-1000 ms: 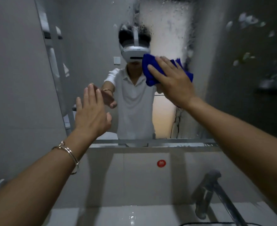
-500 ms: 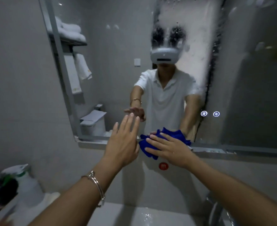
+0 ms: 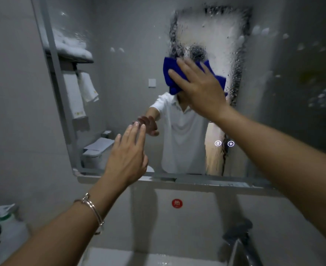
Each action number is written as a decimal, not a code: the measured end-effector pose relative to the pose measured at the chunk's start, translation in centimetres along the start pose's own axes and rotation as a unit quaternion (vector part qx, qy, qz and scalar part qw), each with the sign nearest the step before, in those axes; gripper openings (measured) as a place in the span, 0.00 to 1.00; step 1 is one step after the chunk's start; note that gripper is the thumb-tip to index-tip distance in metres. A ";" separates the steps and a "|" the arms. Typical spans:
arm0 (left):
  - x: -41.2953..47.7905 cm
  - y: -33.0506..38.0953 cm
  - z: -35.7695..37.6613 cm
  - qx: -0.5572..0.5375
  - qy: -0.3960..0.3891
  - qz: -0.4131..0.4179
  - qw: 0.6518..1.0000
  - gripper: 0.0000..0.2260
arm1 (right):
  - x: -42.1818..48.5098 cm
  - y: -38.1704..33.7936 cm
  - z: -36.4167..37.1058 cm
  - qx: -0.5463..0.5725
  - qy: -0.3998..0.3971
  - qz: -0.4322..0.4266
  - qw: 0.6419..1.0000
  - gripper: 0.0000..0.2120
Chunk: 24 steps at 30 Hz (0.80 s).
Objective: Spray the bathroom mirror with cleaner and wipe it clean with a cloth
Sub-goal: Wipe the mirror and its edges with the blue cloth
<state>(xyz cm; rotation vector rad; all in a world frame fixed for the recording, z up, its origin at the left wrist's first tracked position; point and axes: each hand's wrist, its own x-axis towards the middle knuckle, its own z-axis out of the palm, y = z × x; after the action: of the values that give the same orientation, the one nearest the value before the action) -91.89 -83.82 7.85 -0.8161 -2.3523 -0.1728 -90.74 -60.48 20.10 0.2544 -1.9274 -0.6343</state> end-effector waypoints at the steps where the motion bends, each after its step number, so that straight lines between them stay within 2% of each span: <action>1: 0.0 0.2 0.3 0.001 -0.004 0.000 1.000 0.34 | -1.4 -1.0 0.8 0.012 0.014 -0.003 1.000 0.21; 6: -0.3 0.4 1.8 0.026 -0.022 0.014 0.999 0.36 | -11.7 -7.4 4.5 0.074 -0.023 -0.116 0.990 0.24; 11: -0.9 0.3 2.7 0.036 -0.014 0.020 0.999 0.37 | -21.0 -12.2 7.2 0.046 -0.139 -0.213 0.966 0.23; 14: -1.2 0.6 2.7 0.036 -0.020 0.016 0.999 0.38 | -22.0 -12.1 7.3 0.011 -0.197 -0.263 0.944 0.34; 19: 0.6 1.1 1.9 0.016 -0.005 0.020 1.000 0.36 | -16.8 -7.4 5.0 0.048 -0.108 -0.227 0.967 0.35; 21: 1.6 1.7 1.4 -0.002 -0.006 0.023 1.000 0.35 | -12.5 -3.8 3.4 0.045 -0.063 -0.192 0.978 0.30; 24: 2.7 2.8 1.1 -0.009 0.002 0.025 1.000 0.34 | -5.1 2.6 0.5 -0.018 0.007 -0.113 0.993 0.23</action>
<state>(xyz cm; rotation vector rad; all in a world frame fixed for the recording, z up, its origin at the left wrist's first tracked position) -92.44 -79.88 8.42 -0.8805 -2.3268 -0.1755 -88.73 -55.88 17.33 0.4566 -1.8863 -0.8136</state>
